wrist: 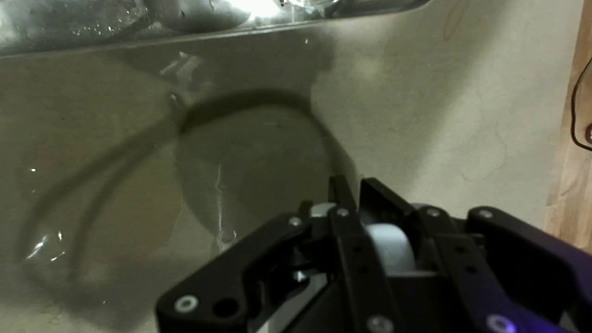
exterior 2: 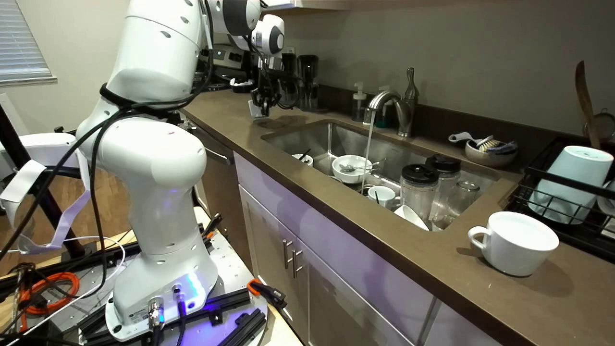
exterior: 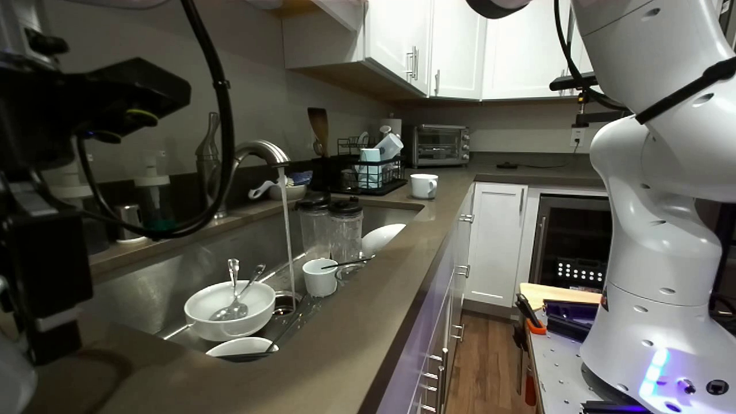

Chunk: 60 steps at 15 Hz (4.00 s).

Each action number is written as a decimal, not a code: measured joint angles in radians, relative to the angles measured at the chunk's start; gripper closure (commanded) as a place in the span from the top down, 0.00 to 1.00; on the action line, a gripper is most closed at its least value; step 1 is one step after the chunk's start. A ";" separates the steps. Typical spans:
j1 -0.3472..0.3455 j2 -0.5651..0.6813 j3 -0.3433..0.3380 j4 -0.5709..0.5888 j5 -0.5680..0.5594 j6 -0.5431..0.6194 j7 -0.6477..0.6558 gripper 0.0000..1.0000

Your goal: Pick the mug on the left side of the counter, put some water in it and place it next to the white mug on the right

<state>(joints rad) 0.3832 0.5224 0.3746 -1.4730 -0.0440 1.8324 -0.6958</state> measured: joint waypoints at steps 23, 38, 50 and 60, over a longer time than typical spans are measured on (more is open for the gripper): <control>-0.061 -0.262 -0.001 -0.409 0.131 0.308 0.126 0.06; -0.145 -0.500 -0.124 -0.701 0.215 0.425 0.127 0.06; -0.171 -0.516 -0.185 -0.804 0.245 0.618 0.115 0.14; -0.172 -0.498 -0.186 -0.799 0.244 0.618 0.141 0.05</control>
<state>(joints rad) 0.2117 0.0240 0.1886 -2.2716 0.1999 2.4503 -0.5547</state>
